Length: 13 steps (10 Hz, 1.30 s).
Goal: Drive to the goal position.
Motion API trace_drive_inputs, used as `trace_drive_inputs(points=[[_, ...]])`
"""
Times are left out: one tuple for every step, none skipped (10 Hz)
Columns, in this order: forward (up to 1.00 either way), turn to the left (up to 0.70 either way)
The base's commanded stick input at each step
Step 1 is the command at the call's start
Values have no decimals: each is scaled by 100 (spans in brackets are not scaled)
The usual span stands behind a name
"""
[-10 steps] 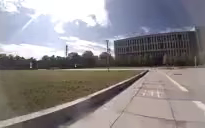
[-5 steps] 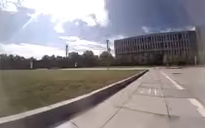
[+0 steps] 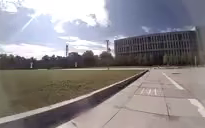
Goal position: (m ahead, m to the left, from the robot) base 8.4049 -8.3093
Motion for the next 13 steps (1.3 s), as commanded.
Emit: trace_drive_inputs(points=[[4,0],[4,0],[4,0],[4,0],[4,0],[4,0],[4,0],[4,0],[4,0],[4,0],[4,0],[4,0],[5,0]])
